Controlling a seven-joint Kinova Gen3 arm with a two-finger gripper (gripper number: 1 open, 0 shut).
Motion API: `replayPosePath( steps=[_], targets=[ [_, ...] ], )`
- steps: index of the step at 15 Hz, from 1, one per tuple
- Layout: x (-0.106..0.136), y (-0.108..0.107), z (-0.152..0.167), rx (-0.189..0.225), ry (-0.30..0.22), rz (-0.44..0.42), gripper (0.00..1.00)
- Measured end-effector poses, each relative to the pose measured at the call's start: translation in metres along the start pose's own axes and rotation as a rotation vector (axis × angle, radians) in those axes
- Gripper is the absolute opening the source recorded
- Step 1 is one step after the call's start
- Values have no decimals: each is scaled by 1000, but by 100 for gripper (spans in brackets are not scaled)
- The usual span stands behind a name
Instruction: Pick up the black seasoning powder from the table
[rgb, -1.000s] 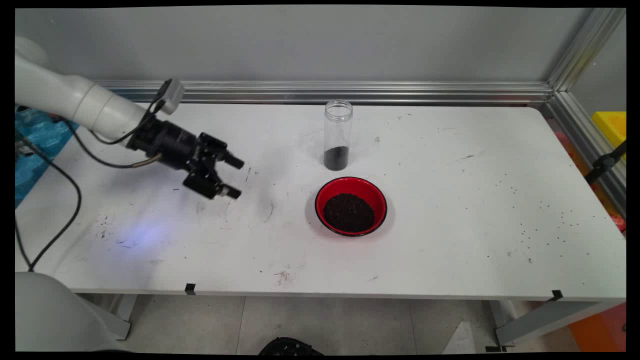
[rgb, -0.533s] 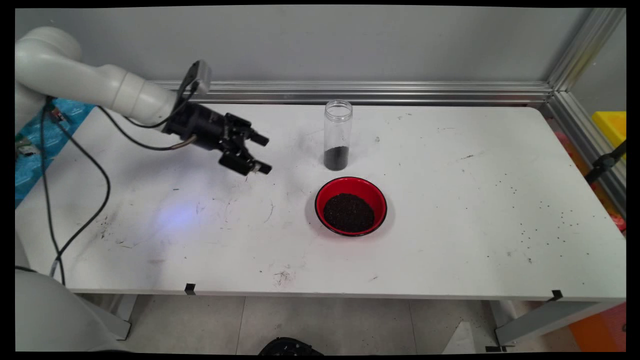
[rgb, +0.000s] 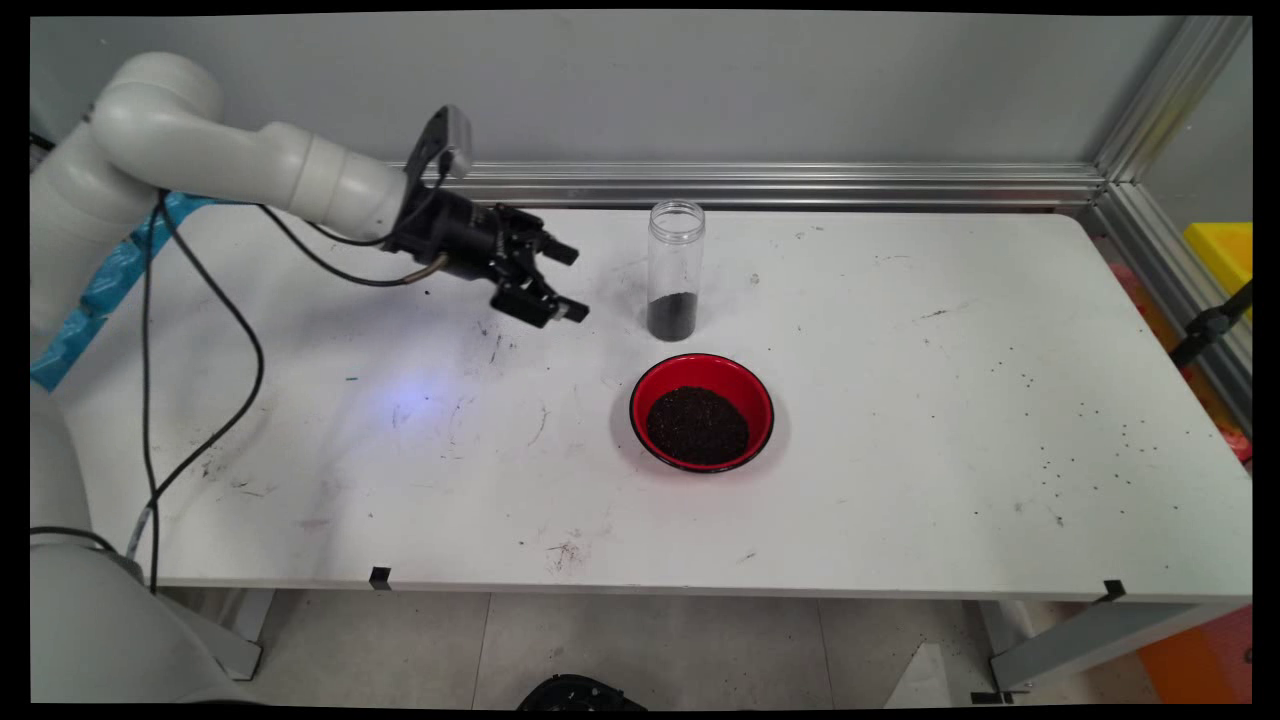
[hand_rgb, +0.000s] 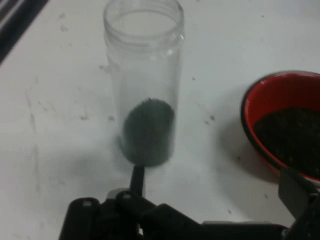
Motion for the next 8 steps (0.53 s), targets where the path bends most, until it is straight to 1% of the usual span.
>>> replayPosePath(
  steps=[5, 8],
  targets=[
    [7, -3, 27, 25, 23, 45, 100],
    [6, -5, 47, 33, 31, 66, 100]
  ],
)
